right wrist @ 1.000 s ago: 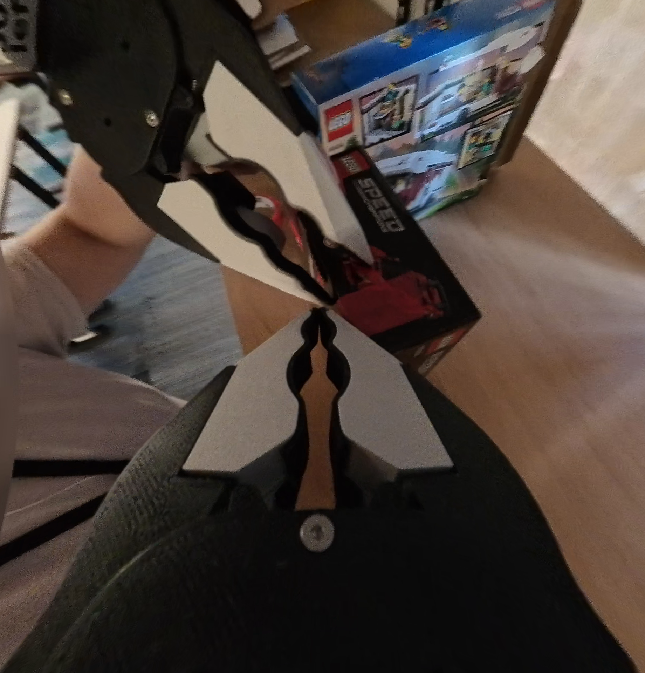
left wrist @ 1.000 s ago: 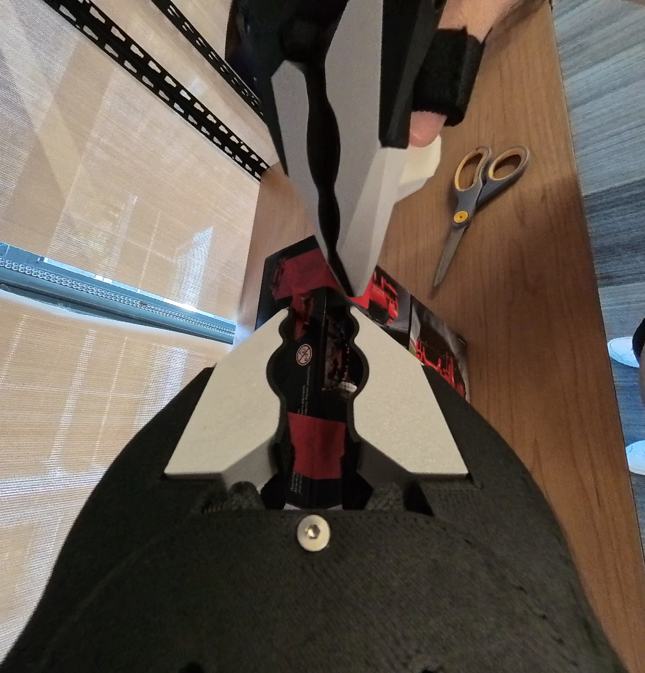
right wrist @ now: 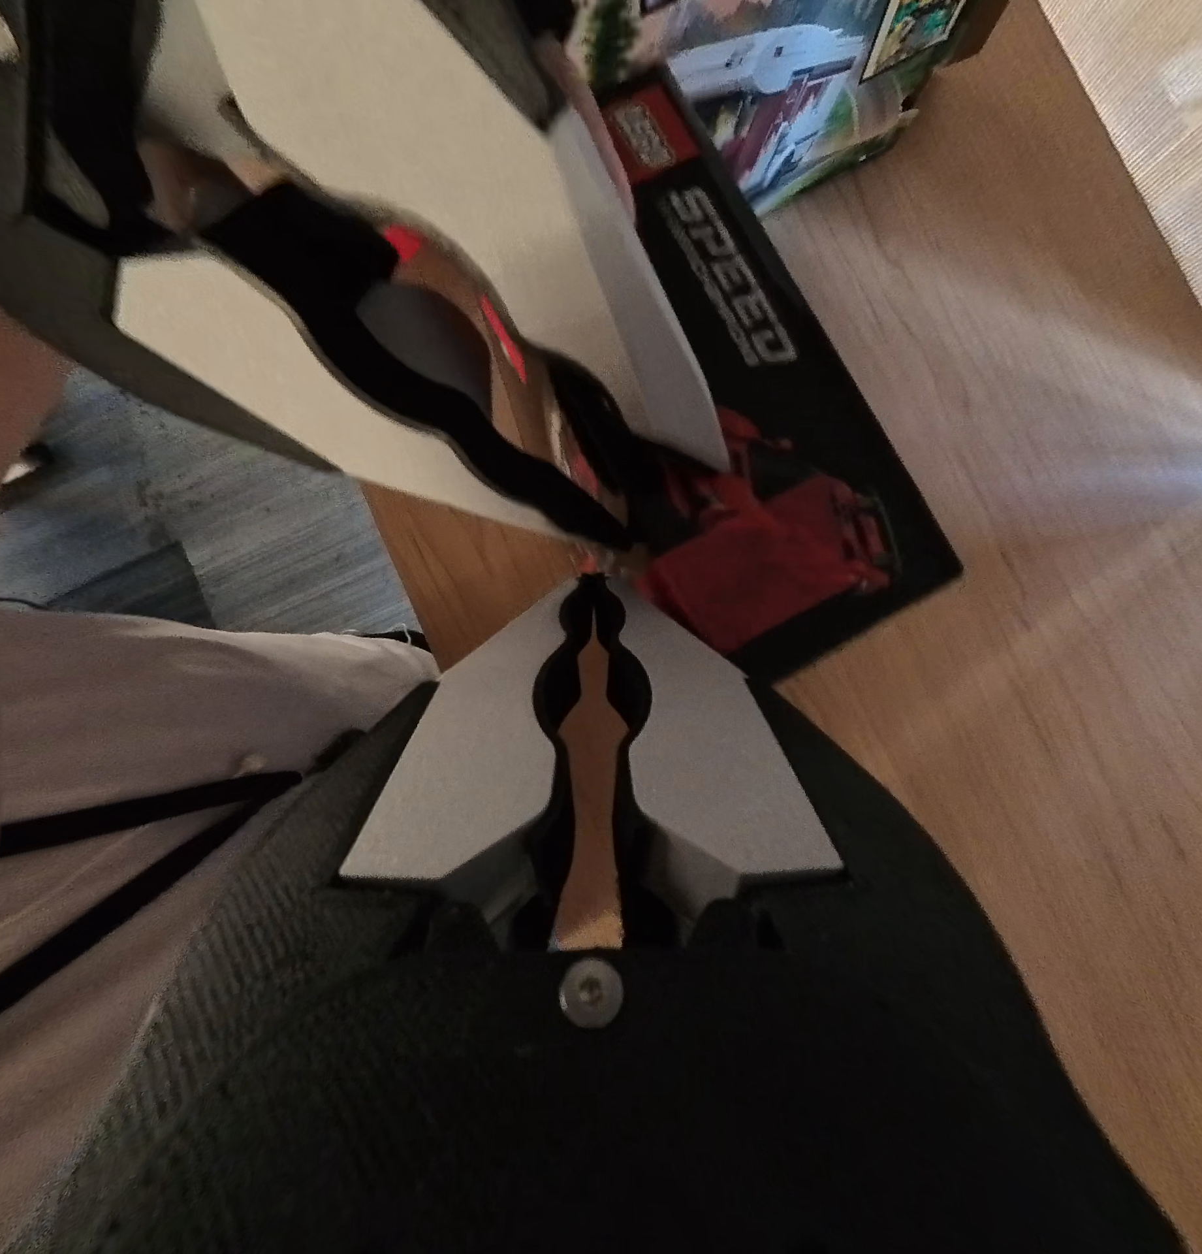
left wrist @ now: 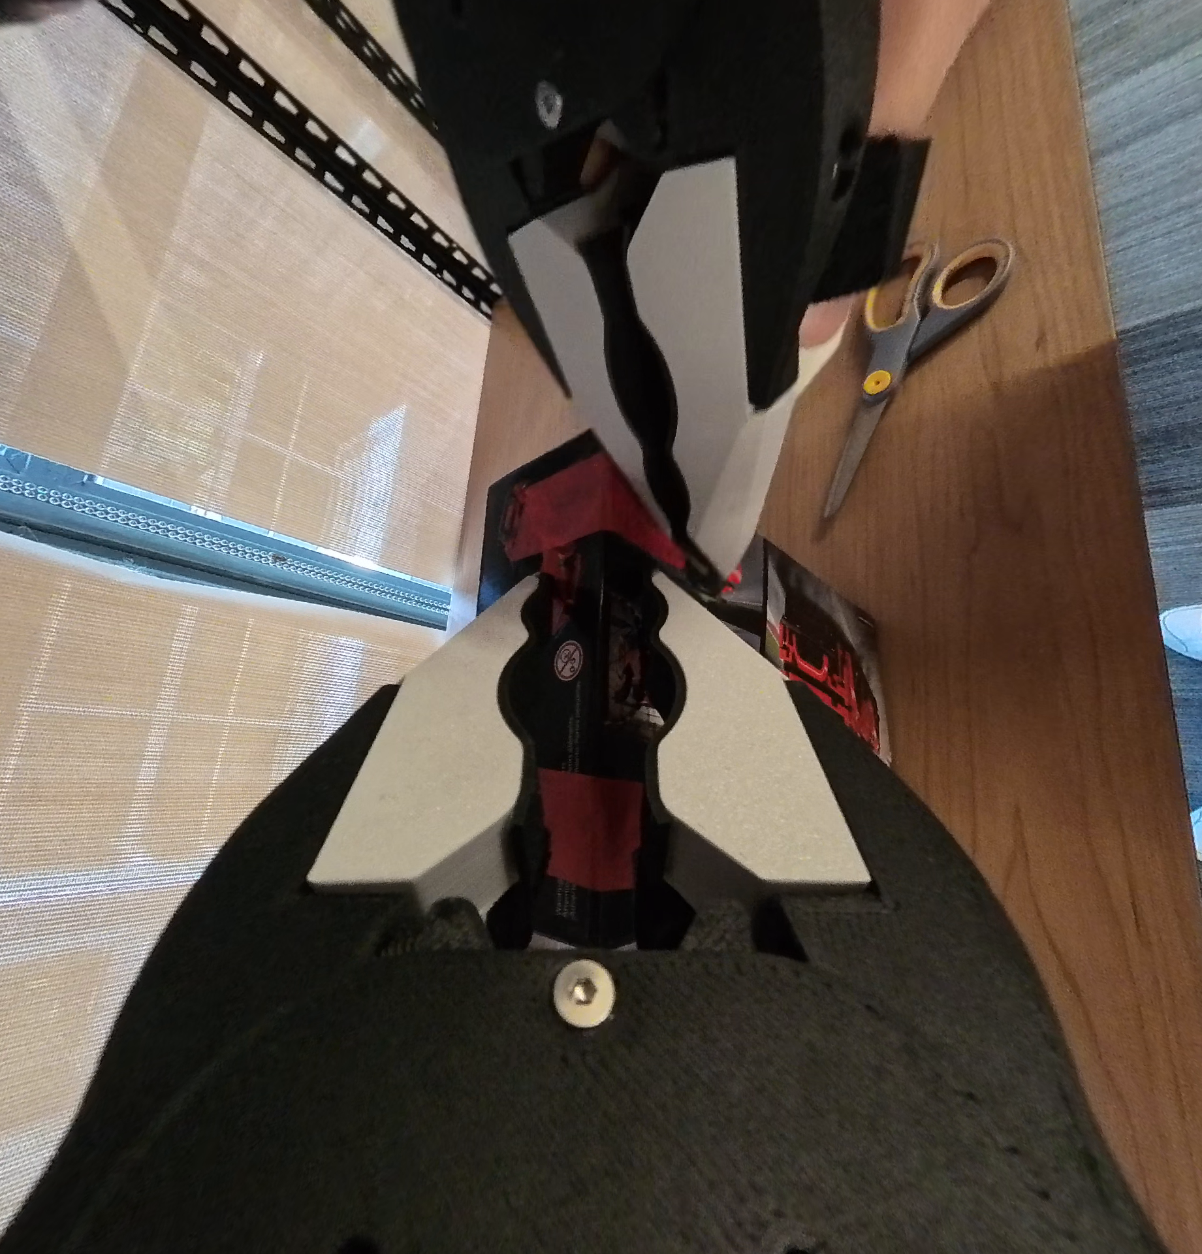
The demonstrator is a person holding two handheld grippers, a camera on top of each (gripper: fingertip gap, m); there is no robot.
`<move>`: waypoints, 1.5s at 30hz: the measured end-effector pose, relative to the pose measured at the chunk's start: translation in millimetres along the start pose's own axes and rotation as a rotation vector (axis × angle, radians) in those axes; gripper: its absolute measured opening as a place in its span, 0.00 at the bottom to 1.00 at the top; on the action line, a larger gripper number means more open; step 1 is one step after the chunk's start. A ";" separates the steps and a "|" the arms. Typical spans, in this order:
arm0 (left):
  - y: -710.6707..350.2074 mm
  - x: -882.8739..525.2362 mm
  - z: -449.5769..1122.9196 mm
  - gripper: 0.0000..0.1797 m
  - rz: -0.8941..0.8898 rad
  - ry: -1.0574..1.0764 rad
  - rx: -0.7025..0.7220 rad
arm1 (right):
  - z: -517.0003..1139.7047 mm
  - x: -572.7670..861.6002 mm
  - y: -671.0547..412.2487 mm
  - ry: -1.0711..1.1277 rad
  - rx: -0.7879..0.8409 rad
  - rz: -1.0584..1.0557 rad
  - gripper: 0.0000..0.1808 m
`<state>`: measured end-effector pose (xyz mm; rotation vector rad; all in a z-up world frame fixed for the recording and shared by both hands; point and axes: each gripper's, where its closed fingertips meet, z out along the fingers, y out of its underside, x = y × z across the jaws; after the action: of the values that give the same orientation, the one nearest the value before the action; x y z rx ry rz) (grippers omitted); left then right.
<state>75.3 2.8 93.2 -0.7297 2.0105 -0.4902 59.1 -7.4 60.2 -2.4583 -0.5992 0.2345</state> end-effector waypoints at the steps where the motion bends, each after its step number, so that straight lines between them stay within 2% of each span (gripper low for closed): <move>1: 0.0 0.1 0.0 0.14 -0.002 0.000 0.001 | -1.9 3.7 8.0 0.004 -0.013 0.007 0.00; 5: 0.2 0.1 -0.2 0.14 -0.003 -0.002 0.004 | -5.8 13.5 22.1 -0.049 0.007 0.050 0.00; 7: 0.2 0.1 -0.1 0.13 -0.001 -0.003 0.004 | -2.1 7.0 16.3 -0.053 0.026 0.000 0.00; 11: 0.3 -0.2 0.2 0.14 -0.001 -0.002 0.008 | 5.1 4.6 3.9 0.062 0.048 -0.104 0.00; 14: 0.2 0.1 0.0 0.14 0.002 -0.001 0.008 | 4.9 -0.7 -6.4 0.034 0.086 -0.046 0.00; 21: 0.8 -0.5 0.6 0.14 0.008 -0.014 -0.002 | 7.0 15.4 24.1 0.126 -0.073 -0.051 0.00; 27: 0.7 -0.4 0.6 0.14 0.010 -0.011 -0.008 | 1.8 5.4 -5.2 0.085 0.083 -0.055 0.00; 30: 0.8 0.0 0.3 0.14 0.016 -0.010 -0.012 | 0.7 4.7 -7.1 0.107 0.073 -0.091 0.00; 34: 1.0 -0.8 1.0 0.14 0.010 -0.012 -0.008 | 1.4 12.7 16.4 0.037 0.008 -0.028 0.00; 40: 0.9 -0.8 0.9 0.14 0.011 -0.009 -0.006 | -38.0 17.9 -27.0 -0.035 0.301 -0.002 0.00; 43: 0.9 -0.8 1.1 0.14 0.012 -0.020 0.003 | -61.0 13.5 -39.6 -0.071 0.475 -0.109 0.00; 45: 0.8 -1.0 1.2 0.14 0.006 -0.019 0.011 | -62.3 20.3 -41.6 -0.059 0.503 -0.072 0.00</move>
<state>76.5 4.0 92.7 -0.7192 1.9898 -0.4892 80.3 0.6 134.4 -1.9483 -0.5712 0.3794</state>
